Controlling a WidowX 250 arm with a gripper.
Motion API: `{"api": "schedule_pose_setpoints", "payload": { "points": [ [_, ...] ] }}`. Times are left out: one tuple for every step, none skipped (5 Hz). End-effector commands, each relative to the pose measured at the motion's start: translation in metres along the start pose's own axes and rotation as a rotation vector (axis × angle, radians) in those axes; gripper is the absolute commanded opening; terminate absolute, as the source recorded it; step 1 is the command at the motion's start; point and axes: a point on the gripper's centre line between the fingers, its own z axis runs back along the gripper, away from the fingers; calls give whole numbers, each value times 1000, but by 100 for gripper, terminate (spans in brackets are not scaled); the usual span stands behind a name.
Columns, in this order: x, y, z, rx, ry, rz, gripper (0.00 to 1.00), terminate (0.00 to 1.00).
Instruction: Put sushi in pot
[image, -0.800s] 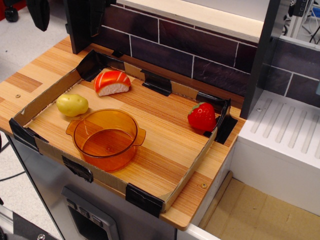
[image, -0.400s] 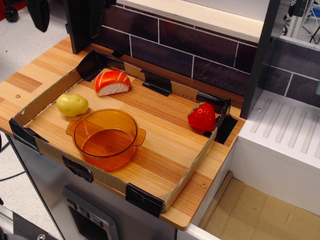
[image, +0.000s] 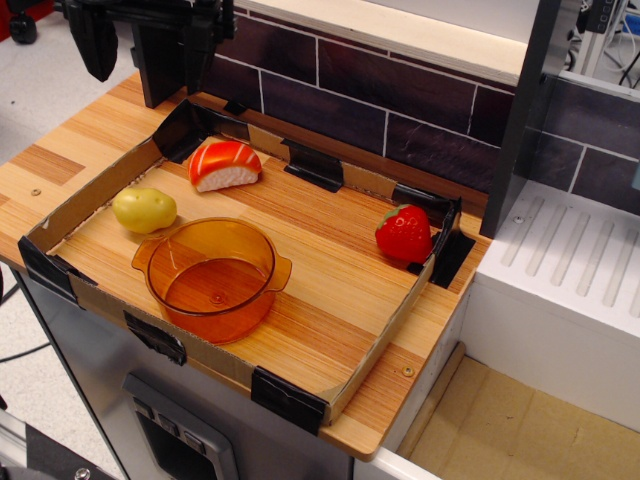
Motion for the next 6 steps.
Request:
{"api": "schedule_pose_setpoints", "payload": {
  "points": [
    [40, 12, -3, -58, -108, -272, 100, 0],
    [54, 10, -18, -120, -61, -500, 100, 0],
    [62, 4, -31, -164, -22, -648, 100, 0],
    [68, -8, -54, -161, 18, -719, 100, 0],
    [74, -21, -72, -210, -20, -746, 100, 0],
    [73, -31, -94, -191, -40, -765, 100, 0]
  ]
}}
